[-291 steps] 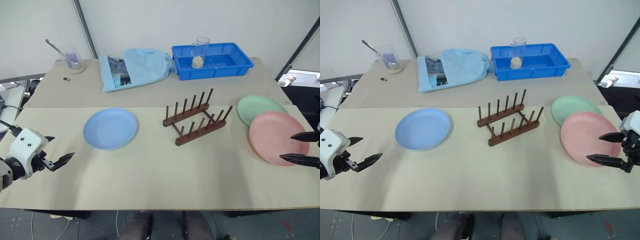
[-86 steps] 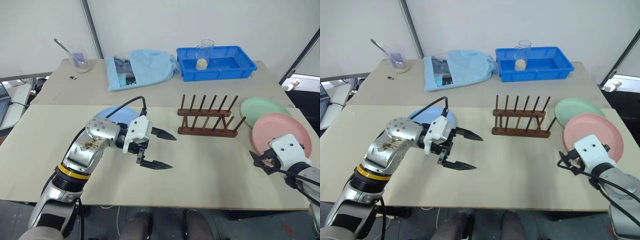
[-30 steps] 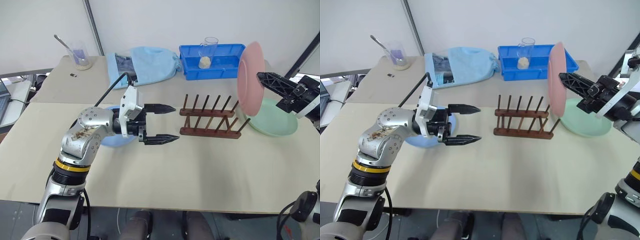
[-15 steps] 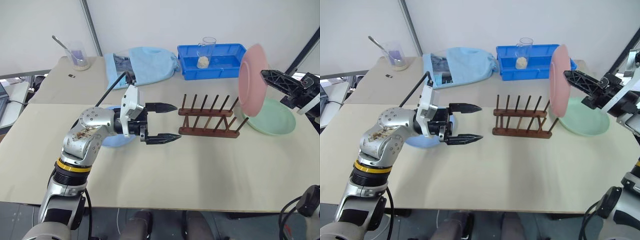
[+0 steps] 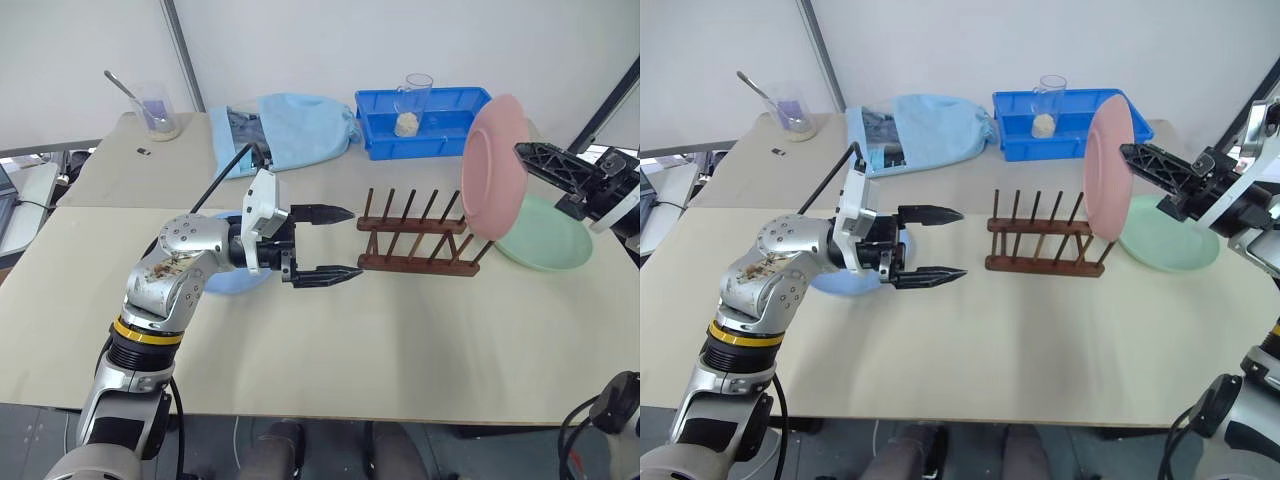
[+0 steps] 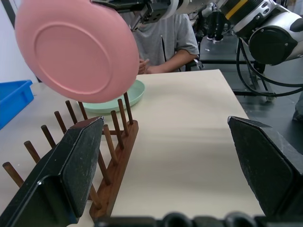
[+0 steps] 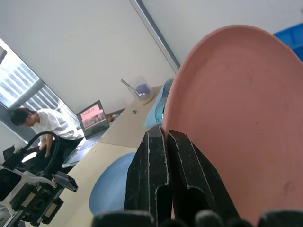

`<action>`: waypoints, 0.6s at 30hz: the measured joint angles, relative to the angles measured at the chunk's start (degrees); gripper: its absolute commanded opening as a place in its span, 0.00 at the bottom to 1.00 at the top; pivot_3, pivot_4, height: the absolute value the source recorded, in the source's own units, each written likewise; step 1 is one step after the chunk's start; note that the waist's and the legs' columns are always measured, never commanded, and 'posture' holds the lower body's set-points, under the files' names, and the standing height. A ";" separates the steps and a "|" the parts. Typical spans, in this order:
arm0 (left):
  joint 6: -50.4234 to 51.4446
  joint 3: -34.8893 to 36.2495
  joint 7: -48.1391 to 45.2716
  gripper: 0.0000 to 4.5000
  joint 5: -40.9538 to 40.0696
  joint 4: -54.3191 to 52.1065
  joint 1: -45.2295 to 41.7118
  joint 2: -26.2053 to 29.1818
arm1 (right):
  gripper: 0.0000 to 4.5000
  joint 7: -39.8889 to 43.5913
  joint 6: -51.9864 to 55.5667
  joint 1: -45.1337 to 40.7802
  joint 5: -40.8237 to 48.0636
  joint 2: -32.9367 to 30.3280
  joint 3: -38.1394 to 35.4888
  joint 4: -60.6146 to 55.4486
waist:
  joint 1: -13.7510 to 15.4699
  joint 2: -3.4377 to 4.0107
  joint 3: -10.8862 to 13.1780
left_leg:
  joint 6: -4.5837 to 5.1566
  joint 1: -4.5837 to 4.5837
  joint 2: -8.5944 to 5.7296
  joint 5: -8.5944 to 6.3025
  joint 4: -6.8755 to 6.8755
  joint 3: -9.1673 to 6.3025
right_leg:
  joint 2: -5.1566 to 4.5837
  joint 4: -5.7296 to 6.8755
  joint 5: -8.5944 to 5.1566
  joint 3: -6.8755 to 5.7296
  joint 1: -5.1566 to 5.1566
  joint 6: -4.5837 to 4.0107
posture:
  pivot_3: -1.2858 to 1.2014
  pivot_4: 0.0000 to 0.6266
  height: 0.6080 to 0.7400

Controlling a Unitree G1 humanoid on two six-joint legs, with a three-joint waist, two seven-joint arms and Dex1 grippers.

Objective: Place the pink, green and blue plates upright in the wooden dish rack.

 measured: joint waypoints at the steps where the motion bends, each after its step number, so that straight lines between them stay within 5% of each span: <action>1: -0.01 -0.05 0.00 1.00 0.00 0.00 0.00 -0.12 | 0.02 -0.09 -0.02 0.00 0.00 0.01 0.01 0.10 | -0.03 0.00 0.00 | 0.00 0.00 0.00 0.00 0.00 0.00 | 0.00 0.01 0.00 0.00 0.00 0.00 | 0.52 0.24 1.00; 10: 0.39 0.03 0.38 1.00 -0.77 0.00 -0.13 -1.36 | 0.02 -2.26 -0.89 -2.72 -0.68 0.44 1.53 4.84 | -0.32 0.00 0.00 | 0.00 0.03 0.01 0.00 0.01 0.00 | 0.01 0.04 0.01 0.01 0.00 -0.01 | 0.52 0.24 1.00; 18: 0.58 0.18 0.58 1.00 -1.88 -0.01 -0.15 -1.38 | 0.60 -5.06 -0.92 -4.46 -2.29 0.52 1.65 8.24 | -0.30 0.00 0.00 | 0.00 0.00 0.00 0.00 0.00 0.00 | 0.02 0.02 0.05 0.00 0.00 -0.09 | 0.52 0.24 1.00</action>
